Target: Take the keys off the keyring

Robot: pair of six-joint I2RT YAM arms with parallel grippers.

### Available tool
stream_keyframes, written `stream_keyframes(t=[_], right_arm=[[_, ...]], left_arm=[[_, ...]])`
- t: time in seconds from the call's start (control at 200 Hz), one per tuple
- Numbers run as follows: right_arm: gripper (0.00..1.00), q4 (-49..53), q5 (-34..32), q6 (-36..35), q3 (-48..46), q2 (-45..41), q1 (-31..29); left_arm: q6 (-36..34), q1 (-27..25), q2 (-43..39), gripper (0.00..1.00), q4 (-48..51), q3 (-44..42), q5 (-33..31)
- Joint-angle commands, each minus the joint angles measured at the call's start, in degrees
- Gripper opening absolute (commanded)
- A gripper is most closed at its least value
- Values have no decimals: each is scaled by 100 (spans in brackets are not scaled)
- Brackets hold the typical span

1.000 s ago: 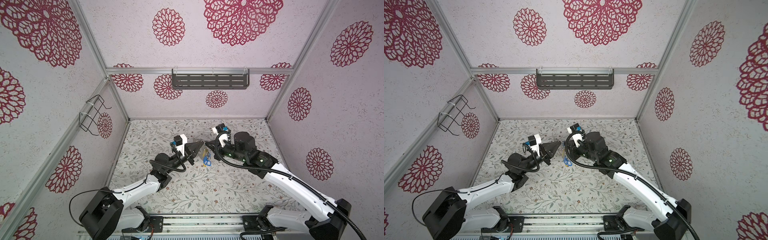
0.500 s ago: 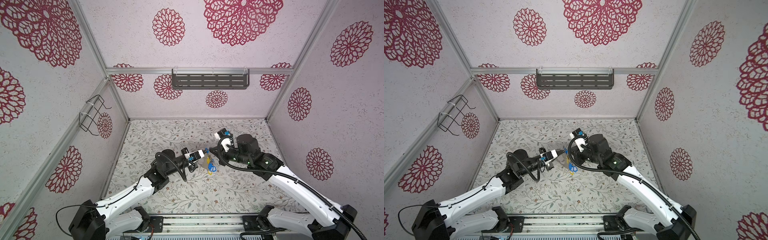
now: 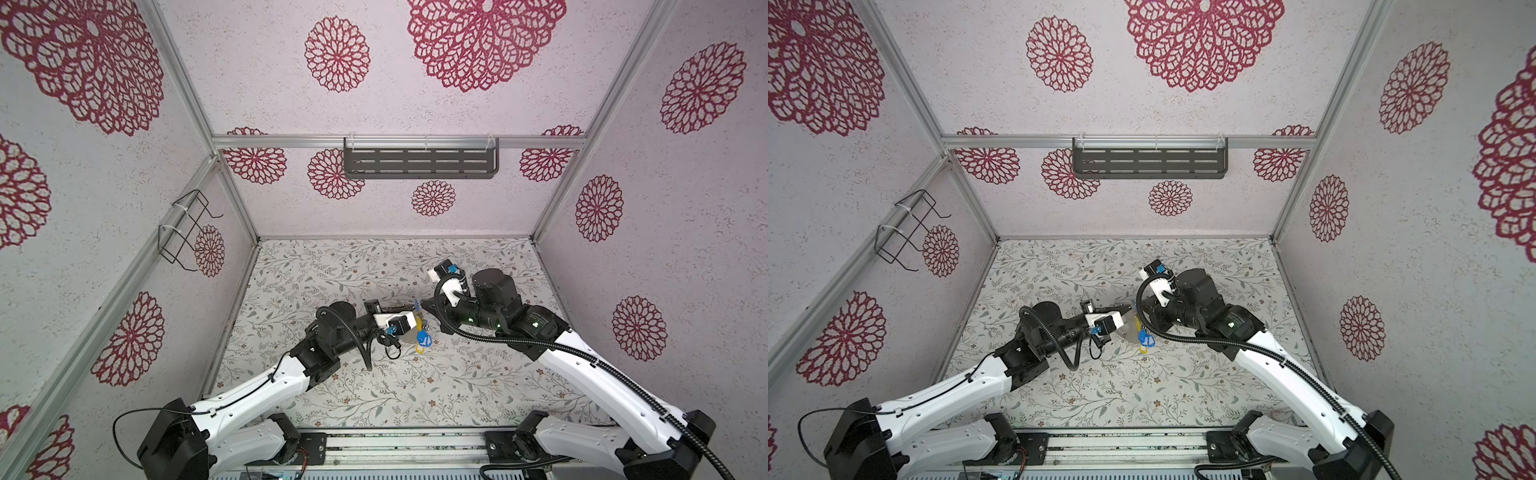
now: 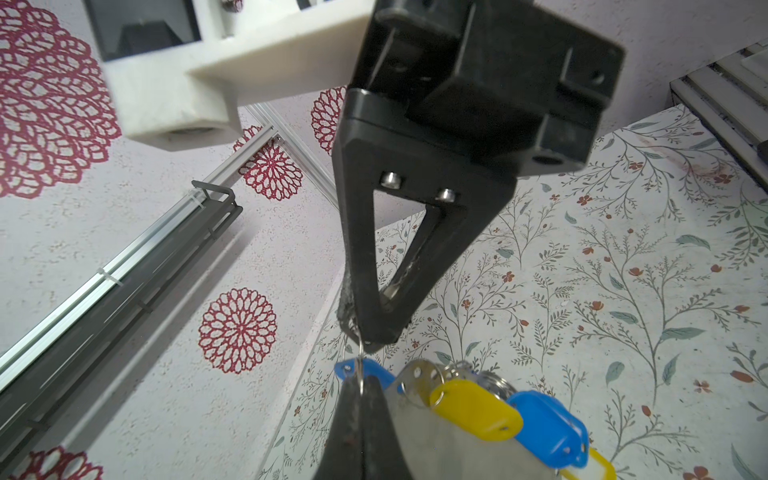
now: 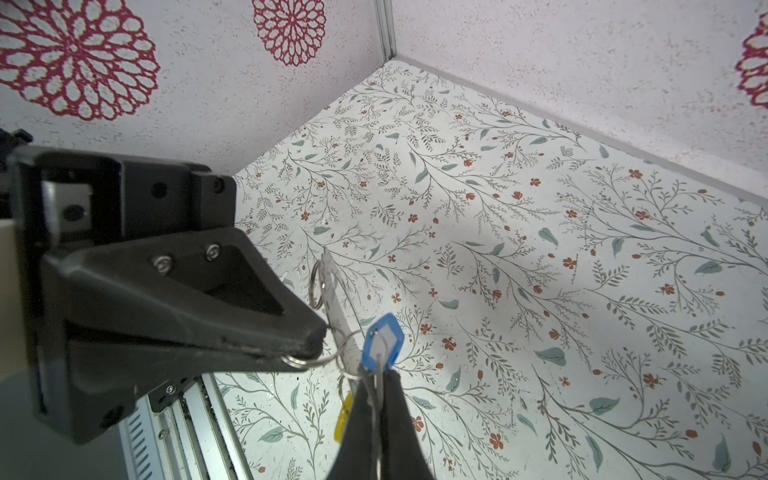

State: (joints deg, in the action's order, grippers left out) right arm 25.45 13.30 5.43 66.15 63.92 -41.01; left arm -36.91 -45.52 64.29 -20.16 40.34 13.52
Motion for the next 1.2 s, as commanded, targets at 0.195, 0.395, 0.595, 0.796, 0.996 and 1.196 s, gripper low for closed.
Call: stream_keyframes(t=[0.195,0.395,0.595,0.796,0.996,1.196], right_arm=[[0,-350,-630,37,611,-328,205],[0,-284,-697,-49,704,-343,-9],[0,-270,-698,-79,776,-377,-100],[0,-204,-695,-73,890,-334,-245],[0,-131,-868,-67,1054,-141,-424],[0,-93,-1492,-25,1119,-129,-434]], left_arm=[[-57,-10,230,0,636,35,-165],[-39,41,338,0,650,53,-177],[-45,104,483,0,715,110,-166],[39,148,692,0,1065,394,-155],[170,148,828,0,1293,684,108],[719,270,732,0,1349,847,723]])
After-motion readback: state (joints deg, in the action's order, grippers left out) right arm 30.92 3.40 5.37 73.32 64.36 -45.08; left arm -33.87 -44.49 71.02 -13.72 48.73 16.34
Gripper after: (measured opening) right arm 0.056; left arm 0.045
